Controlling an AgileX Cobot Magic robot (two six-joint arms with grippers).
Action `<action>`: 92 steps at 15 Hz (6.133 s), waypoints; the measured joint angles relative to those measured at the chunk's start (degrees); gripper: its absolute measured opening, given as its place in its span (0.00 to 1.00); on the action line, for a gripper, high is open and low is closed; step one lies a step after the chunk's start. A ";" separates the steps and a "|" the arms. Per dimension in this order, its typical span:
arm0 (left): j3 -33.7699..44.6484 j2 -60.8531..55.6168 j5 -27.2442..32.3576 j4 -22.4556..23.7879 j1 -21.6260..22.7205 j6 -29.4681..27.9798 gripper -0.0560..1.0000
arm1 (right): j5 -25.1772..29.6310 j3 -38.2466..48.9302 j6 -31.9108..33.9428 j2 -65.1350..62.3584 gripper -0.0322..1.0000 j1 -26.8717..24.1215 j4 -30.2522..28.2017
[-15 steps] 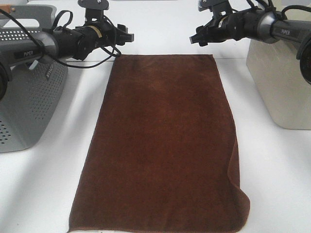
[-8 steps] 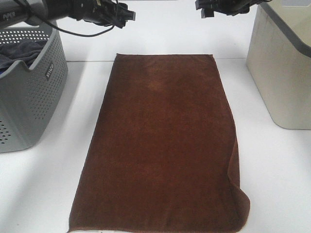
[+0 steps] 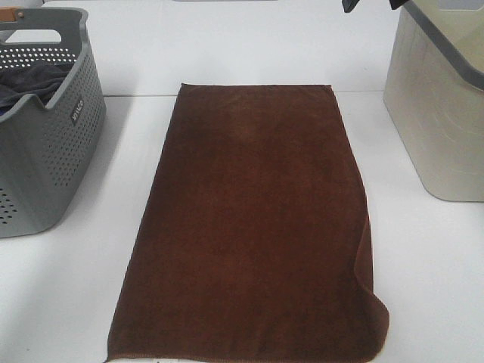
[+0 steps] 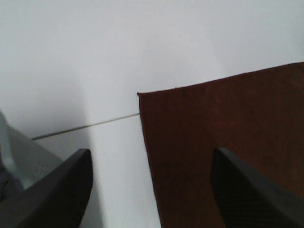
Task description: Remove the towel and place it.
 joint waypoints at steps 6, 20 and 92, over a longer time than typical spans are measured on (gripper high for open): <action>0.00 -6.82 16.27 0.06 0.00 2.01 0.69 | 3.32 4.76 0.34 -3.38 0.71 0.00 7.22; 44.69 -42.63 16.73 -6.53 -0.17 1.15 0.69 | -1.78 57.18 1.60 -26.01 0.71 17.02 6.93; 98.32 -123.99 8.71 -26.18 22.46 29.79 0.69 | -5.73 97.75 2.92 -122.56 0.71 -12.49 -9.22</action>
